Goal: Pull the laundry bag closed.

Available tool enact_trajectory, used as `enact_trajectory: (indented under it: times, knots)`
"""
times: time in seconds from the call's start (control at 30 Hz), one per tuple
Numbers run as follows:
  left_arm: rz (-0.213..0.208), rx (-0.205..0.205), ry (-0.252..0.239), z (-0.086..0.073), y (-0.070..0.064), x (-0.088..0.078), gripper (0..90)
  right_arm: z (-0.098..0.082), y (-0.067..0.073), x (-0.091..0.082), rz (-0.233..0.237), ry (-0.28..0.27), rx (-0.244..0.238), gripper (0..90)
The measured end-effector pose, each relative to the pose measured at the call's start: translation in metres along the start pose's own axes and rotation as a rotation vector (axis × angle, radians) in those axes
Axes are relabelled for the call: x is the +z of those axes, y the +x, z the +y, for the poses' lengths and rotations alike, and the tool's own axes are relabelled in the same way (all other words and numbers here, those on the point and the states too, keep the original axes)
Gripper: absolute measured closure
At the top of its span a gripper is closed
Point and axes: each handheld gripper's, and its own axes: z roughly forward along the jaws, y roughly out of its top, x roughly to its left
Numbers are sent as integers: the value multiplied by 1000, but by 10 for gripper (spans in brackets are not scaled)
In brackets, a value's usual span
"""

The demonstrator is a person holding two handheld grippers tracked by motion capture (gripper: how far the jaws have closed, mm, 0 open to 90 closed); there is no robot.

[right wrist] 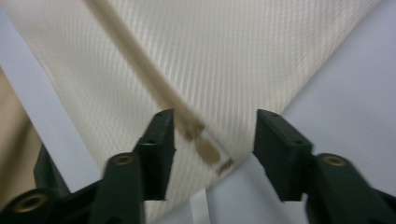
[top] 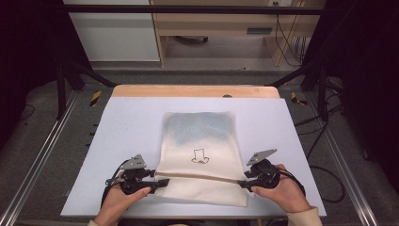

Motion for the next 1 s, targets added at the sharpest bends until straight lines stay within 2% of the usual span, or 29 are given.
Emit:
enact_trajectory:
  times: [0.03,0.1,0.13,0.2,0.27,0.37,0.43,0.5,0.6,0.7,1.0]
  knots:
    - [4,-7,-4,0,1,-4,374,4,1,-2,-9,-33,8,412]
    - [52,-10,-6,0,1,-11,296,13,4,-4,-45,-77,11,299]
    - [85,-8,-12,0,1,-15,241,16,5,-5,-54,-88,19,262]
    - [132,-12,-19,1,3,-25,212,22,6,-9,-114,-136,20,193]
    - [200,-13,-12,4,6,-35,148,28,4,-13,-148,-154,43,144]
    - [298,2,-7,6,10,-47,126,32,1,-22,-198,-201,70,98]
    - [334,-4,7,7,12,-54,123,34,-2,-28,-224,-229,90,78]
    - [363,6,53,9,15,-61,127,33,-5,-33,-253,-238,108,71]
    - [420,27,88,8,15,-72,132,27,-11,-39,-305,-246,146,78]
    - [450,33,115,5,18,-79,128,19,-17,-43,-338,-223,187,79]
    - [511,49,187,-3,36,-89,127,3,-29,-47,-345,-206,237,90]
